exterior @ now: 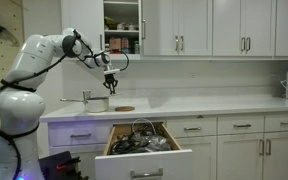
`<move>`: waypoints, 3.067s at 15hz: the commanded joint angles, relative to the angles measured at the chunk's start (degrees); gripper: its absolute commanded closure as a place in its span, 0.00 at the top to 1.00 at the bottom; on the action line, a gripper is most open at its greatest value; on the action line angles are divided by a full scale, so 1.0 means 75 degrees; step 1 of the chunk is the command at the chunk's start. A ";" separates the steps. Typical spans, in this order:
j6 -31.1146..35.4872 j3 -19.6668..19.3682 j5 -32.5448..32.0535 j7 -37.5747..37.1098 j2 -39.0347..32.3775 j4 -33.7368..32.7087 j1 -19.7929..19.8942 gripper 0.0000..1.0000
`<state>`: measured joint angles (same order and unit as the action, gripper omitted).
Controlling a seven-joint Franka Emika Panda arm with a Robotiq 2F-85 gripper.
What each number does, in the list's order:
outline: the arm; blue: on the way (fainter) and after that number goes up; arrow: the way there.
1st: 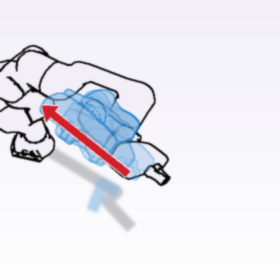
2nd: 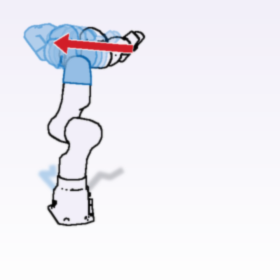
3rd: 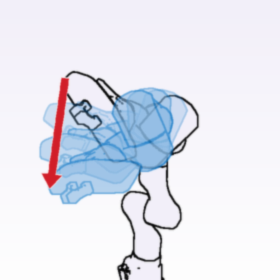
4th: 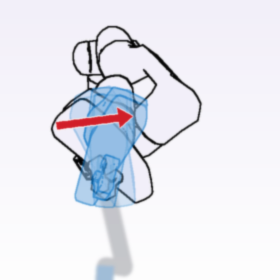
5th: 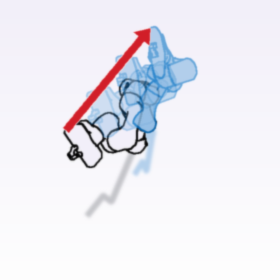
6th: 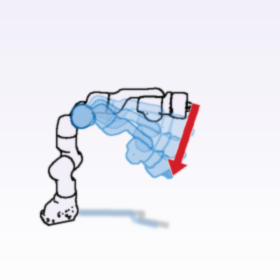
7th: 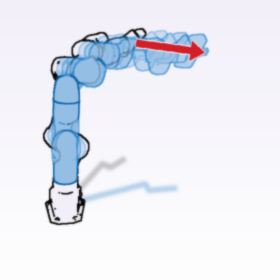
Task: Put the lid on the pot
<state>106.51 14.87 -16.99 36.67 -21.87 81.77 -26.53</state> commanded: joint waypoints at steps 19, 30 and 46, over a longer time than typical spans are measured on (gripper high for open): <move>0.0318 0.1102 0.0928 0.1088 0.0811 0.1194 0.0351 0.06; 0.0448 0.1242 0.0856 0.1078 0.0689 0.1139 0.0133 0.06; 0.0584 0.1235 0.0619 0.1039 0.0338 0.0936 -0.0067 0.06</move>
<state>109.78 24.01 -11.16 43.94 -19.25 89.93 -26.70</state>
